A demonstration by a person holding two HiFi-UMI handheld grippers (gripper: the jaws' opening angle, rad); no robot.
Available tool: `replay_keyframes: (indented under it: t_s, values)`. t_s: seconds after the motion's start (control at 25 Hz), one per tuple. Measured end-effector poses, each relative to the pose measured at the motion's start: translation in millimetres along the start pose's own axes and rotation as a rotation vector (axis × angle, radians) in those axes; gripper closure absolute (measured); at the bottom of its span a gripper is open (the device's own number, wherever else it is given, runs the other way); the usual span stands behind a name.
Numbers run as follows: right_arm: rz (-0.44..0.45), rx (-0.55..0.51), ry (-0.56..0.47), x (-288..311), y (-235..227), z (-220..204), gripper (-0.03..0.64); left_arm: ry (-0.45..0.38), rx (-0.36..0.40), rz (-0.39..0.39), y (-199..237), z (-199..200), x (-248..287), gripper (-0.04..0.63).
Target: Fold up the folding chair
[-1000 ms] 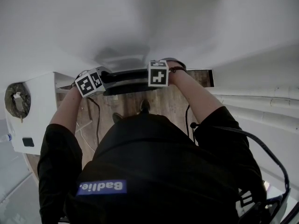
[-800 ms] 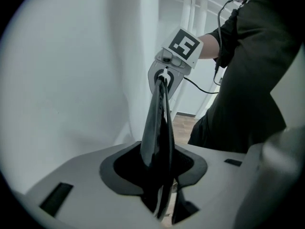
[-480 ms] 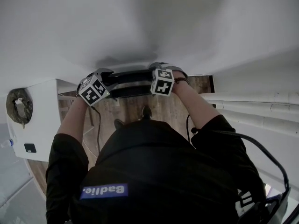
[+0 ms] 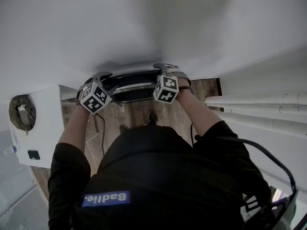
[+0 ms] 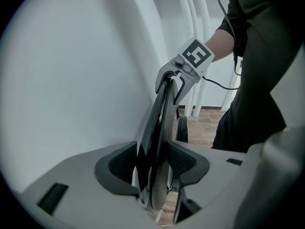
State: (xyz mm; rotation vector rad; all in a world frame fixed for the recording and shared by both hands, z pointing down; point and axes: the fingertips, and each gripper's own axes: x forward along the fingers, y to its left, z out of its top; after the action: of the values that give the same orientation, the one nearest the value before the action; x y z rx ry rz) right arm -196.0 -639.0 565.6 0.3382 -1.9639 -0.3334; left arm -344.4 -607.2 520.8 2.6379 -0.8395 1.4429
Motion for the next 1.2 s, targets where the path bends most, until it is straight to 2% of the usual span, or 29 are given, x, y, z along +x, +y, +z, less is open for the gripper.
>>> replay_keyframes:
  t_s: [0.6, 1.2]
  values:
    - [-0.299, -0.039, 0.024, -8.7, -22.7, -2.1, 0.302, 0.066, -0.048, 0.149, 17.3, 2.9, 6.7, 0.403]
    - [-0.387, 0.019, 0.079, 7.8, -52.5, -2.5, 0.285, 0.154, -0.110, 0.328, 47.1, 3.5, 16.1, 0.388]
